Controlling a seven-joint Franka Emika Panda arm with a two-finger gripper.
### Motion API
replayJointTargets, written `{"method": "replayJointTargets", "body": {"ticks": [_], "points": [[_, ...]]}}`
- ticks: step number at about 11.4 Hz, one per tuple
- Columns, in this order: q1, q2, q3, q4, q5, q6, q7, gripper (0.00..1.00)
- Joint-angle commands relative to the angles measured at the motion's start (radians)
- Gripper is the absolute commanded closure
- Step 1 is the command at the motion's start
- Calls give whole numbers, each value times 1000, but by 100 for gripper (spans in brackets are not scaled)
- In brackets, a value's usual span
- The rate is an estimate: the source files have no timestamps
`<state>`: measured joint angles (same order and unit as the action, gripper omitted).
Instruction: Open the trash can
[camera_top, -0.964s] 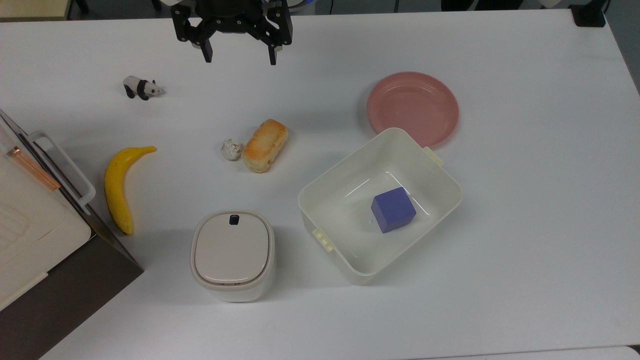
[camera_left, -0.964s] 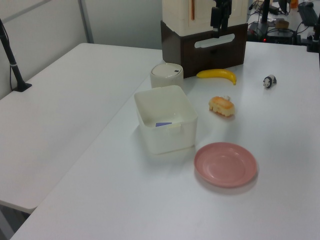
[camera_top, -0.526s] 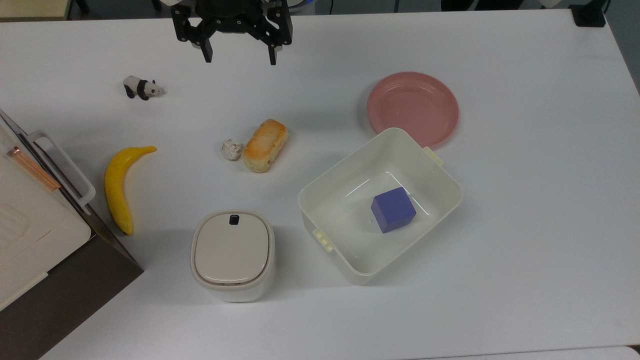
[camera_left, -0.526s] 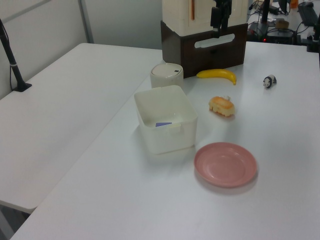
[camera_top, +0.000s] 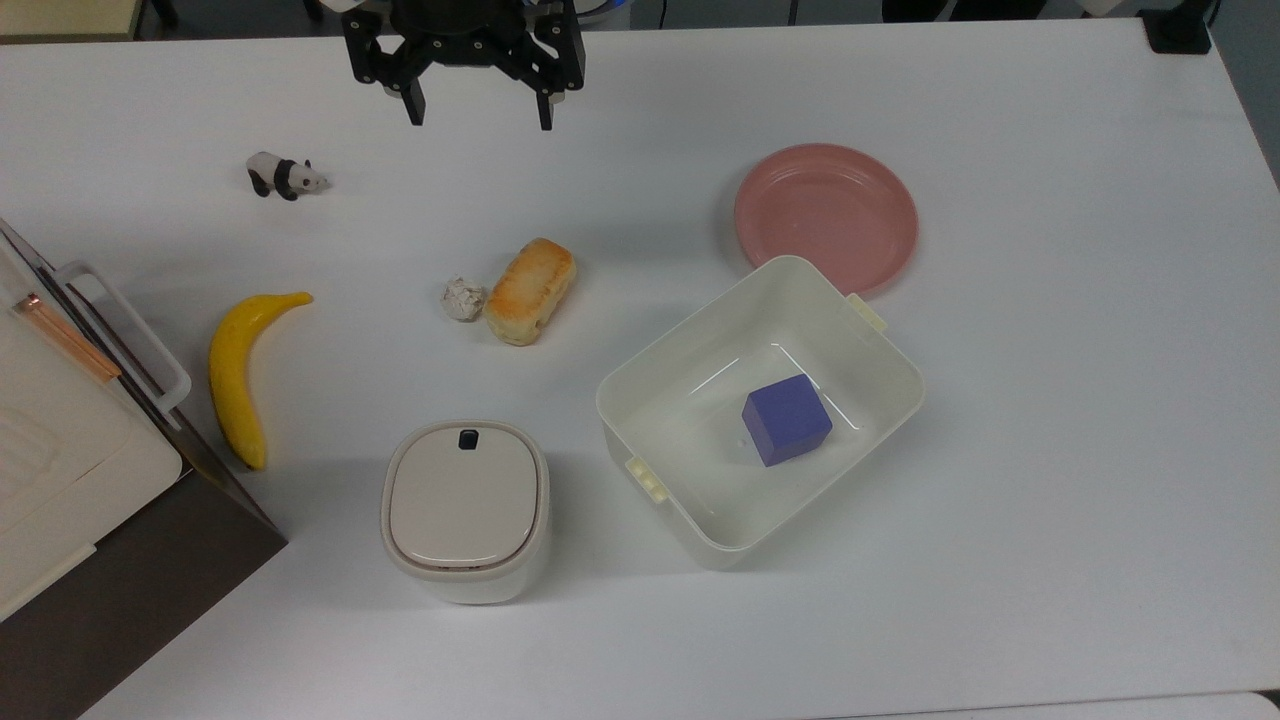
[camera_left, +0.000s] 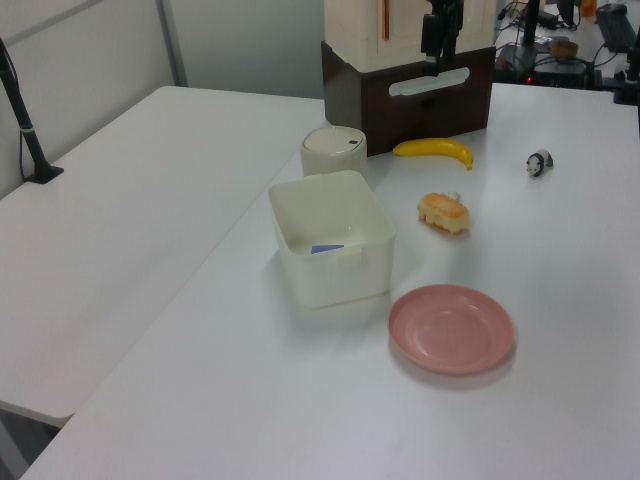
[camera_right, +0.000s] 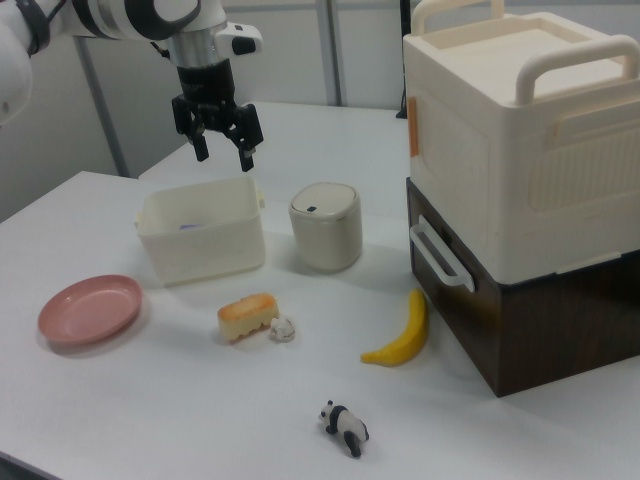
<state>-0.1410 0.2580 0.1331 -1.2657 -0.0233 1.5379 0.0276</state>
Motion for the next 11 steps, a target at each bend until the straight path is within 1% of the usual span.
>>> {"method": "replayJointTargets", "body": {"ticks": [1, 6, 11], "points": [[9, 6, -6, 14, 0, 10, -17, 0], [8, 6, -7, 12, 6, 8, -61, 0], [8, 7, -7, 14, 6, 8, -61, 0]]}}
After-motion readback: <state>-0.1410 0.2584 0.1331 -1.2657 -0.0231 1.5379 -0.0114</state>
